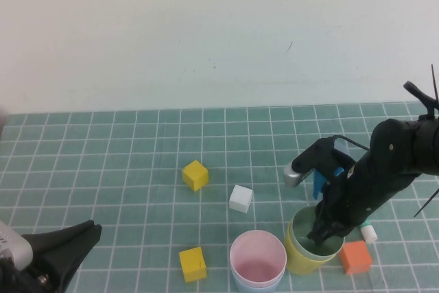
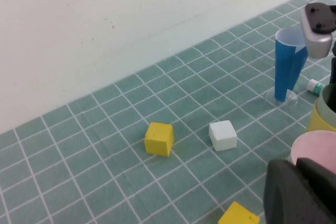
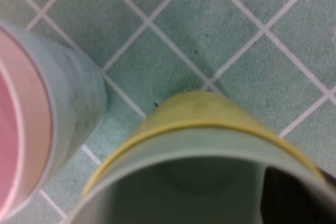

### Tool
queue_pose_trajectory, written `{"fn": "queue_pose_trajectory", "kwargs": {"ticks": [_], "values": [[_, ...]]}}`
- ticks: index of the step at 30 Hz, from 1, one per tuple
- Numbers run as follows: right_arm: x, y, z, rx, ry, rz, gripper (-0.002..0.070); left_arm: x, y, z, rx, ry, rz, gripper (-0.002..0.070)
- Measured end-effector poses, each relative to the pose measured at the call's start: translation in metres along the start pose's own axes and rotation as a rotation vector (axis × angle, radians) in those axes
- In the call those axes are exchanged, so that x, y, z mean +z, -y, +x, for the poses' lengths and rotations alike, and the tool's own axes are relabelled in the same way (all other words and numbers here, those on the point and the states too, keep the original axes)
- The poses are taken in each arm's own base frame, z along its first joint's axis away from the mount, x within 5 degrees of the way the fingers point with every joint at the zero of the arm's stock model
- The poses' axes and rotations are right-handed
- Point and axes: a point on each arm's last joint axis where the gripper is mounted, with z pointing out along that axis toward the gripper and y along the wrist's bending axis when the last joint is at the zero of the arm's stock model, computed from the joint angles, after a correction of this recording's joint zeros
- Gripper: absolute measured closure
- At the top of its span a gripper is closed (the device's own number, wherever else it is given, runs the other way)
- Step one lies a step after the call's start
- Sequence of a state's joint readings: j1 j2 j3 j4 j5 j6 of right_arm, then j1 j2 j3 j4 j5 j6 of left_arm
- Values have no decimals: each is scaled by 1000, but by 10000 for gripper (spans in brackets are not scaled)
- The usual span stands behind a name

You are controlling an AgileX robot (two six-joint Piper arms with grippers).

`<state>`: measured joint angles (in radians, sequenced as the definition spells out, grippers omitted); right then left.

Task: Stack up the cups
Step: Pick up the yellow cup, then place the yellow cup on the pink cup

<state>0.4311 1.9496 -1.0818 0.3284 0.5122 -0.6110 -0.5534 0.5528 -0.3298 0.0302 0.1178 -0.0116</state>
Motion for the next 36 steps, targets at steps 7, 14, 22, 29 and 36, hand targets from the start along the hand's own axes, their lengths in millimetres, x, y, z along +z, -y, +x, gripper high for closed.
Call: {"fn": "queue_pose_trajectory", "kwargs": {"ticks": [7,14,22,29,36], "values": [[-7,-1,-6,-61,-24,-32,640,0,0,0,0,0,0,677],[-53,-1,-36,-161,32,-21,641,0,0,0,0,0,0,677],[-101,-10,-65,-219,122,-50,642,0,0,0,6,0,-1,677],[-103,-52,-70,-361,82,-184,642,0,0,0,6,0,-1,677],[-99,-86,-67,-490,1,-222,642,0,0,0,6,-1,-1,677]]}}
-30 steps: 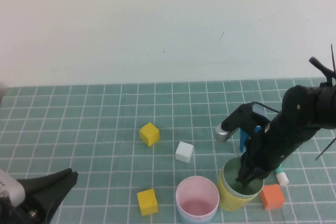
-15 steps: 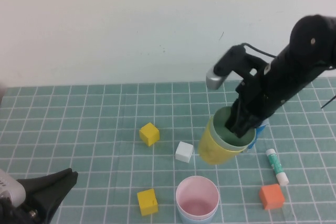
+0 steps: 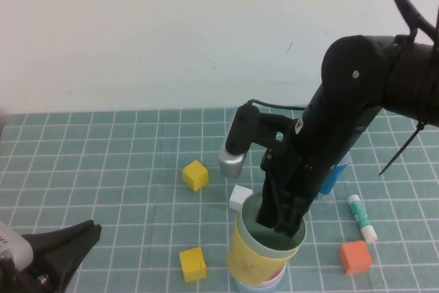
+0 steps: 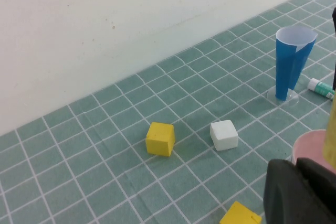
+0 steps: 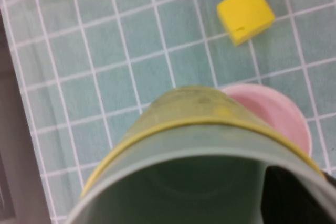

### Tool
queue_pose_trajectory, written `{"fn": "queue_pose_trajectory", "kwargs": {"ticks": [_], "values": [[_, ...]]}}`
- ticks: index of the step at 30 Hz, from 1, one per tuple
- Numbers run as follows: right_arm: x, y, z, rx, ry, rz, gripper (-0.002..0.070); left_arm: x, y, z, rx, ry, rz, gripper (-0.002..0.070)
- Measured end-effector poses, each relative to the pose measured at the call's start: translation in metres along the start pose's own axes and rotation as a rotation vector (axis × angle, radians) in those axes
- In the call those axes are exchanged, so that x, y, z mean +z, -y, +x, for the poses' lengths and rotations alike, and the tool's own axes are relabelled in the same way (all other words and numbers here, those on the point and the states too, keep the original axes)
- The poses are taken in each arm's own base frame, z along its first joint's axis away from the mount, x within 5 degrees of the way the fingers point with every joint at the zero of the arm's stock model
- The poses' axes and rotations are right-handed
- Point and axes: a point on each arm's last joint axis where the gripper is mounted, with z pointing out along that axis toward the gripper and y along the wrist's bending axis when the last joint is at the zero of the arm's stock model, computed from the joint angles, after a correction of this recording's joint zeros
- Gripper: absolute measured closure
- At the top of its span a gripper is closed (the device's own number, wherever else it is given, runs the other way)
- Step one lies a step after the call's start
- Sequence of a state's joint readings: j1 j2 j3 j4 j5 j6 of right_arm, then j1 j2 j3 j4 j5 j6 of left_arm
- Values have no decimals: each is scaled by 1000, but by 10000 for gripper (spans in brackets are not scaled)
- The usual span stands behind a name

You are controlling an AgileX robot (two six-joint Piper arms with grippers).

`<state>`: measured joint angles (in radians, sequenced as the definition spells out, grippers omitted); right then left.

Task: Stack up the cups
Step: Place the yellow cup on the pink cup

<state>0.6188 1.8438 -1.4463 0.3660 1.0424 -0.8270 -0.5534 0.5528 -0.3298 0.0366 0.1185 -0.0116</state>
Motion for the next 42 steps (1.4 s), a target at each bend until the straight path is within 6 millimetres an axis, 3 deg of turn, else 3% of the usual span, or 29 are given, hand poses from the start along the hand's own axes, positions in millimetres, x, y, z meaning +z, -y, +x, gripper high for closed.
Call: {"fn": "queue_pose_trajectory", "kwargs": {"ticks": [13,30,34,40,42], "values": [[35,16,7,-28,-94,7,642,0,0,0,0,0,0,676],[37,23,1,-41,-39,75,637,0,0,0,0,-4,0,677],[37,23,1,-44,-38,81,577,0,0,0,0,-4,0,677],[37,24,1,-25,-30,83,356,0,0,0,0,-4,0,677],[35,24,-1,-16,-23,88,323,0,0,0,0,-4,0,677]]}}
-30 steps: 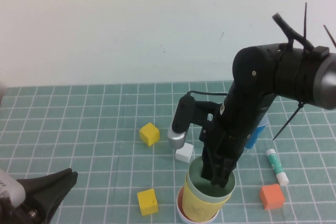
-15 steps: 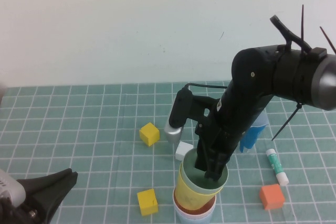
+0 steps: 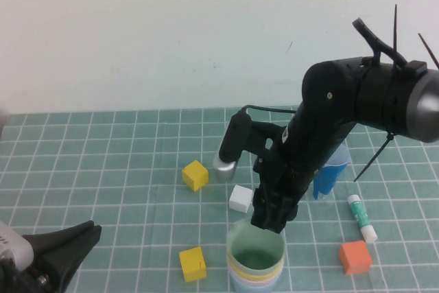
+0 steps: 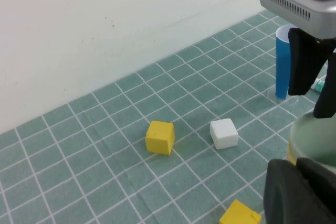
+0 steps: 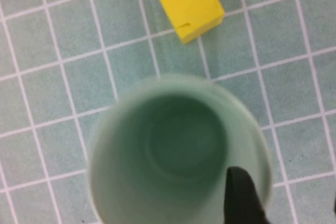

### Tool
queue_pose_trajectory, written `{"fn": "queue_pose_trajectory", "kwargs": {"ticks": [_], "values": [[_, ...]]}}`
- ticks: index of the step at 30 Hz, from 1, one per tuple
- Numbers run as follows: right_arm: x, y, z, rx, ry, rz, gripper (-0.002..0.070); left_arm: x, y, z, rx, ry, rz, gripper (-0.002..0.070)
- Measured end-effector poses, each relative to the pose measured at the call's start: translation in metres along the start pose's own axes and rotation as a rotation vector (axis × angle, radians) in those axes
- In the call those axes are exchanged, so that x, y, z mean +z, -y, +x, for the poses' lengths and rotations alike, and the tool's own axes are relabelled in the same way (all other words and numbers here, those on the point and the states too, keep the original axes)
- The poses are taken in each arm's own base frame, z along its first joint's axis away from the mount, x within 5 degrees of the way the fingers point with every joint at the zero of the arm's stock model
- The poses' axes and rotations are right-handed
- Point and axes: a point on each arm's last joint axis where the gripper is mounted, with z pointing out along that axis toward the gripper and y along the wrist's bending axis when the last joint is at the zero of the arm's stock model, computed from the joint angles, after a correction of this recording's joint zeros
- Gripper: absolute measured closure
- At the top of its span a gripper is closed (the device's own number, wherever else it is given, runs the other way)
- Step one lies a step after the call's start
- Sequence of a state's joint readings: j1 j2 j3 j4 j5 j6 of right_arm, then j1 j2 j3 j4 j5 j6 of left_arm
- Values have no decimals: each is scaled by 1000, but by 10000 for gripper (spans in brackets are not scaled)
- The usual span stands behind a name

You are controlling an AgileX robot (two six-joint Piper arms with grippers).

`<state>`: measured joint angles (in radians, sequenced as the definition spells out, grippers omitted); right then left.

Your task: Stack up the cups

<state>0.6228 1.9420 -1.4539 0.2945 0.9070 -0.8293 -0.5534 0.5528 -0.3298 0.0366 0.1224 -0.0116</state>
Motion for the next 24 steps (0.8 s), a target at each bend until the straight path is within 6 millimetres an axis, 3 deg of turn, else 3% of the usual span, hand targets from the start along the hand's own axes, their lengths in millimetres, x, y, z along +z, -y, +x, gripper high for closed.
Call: {"fn": "queue_pose_trajectory", "kwargs": {"ticks": [5,9,12,19,24], "values": [[-18,3,-10,21,-4,12,326,0,0,0,0,0,0,677],[-54,4,-20,-23,20,82,476,0,0,1,0,-8,0,677],[-95,1,-23,-67,47,199,610,0,0,2,5,-24,-1,677],[-198,-13,8,-13,18,625,671,0,0,4,18,-44,-4,677],[-229,-38,40,55,70,739,674,0,0,4,18,-48,-4,677]]}}
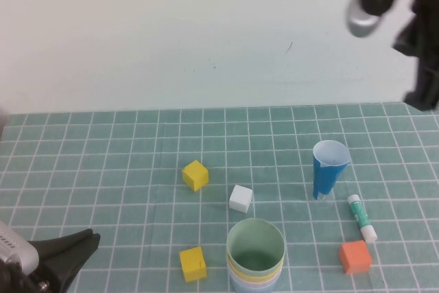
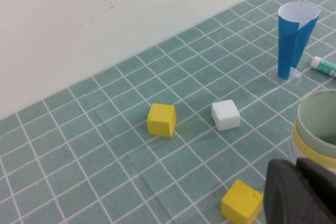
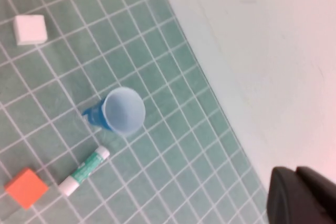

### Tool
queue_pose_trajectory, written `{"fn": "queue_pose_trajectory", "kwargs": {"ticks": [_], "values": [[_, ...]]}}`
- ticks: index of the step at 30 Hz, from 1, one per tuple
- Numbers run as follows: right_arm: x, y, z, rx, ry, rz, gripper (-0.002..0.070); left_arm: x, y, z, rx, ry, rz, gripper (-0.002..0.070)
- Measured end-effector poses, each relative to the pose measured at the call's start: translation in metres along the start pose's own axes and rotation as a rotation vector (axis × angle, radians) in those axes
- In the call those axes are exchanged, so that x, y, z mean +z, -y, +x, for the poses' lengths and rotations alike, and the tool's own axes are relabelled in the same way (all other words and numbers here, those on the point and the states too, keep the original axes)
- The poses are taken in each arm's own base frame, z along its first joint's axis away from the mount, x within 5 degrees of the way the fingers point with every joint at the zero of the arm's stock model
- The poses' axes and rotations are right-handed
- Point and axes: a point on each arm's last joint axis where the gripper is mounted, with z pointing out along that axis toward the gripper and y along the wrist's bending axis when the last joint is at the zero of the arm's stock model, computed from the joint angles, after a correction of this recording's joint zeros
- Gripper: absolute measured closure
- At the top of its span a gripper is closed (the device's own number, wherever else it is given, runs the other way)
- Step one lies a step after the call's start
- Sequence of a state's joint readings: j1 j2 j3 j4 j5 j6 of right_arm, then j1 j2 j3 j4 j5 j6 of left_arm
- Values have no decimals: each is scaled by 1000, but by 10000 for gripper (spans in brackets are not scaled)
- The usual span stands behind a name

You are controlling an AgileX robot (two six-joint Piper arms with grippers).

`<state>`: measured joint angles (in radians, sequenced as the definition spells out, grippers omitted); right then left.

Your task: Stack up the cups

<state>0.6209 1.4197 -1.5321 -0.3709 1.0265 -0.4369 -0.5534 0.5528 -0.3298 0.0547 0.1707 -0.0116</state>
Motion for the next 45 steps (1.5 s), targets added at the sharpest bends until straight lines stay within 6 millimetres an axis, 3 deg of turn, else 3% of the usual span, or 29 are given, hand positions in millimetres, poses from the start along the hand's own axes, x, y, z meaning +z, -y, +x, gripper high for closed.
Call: {"fn": "queue_pose_trajectory", "kwargs": {"ticks": [4,9,17,22,45], "values": [[-17,-16,38,87,21,52,676,0,0,1,-8,-7,0,677],[-22,-47,92,165,23,108,676,0,0,2,-27,-25,-1,677],[-9,-111,176,396,38,100,676,0,0,5,-30,-59,-2,676],[1,-138,209,483,3,80,676,0,0,8,-30,-89,-3,677],[2,-143,216,544,4,81,678,0,0,9,-62,-101,-5,677]]}}
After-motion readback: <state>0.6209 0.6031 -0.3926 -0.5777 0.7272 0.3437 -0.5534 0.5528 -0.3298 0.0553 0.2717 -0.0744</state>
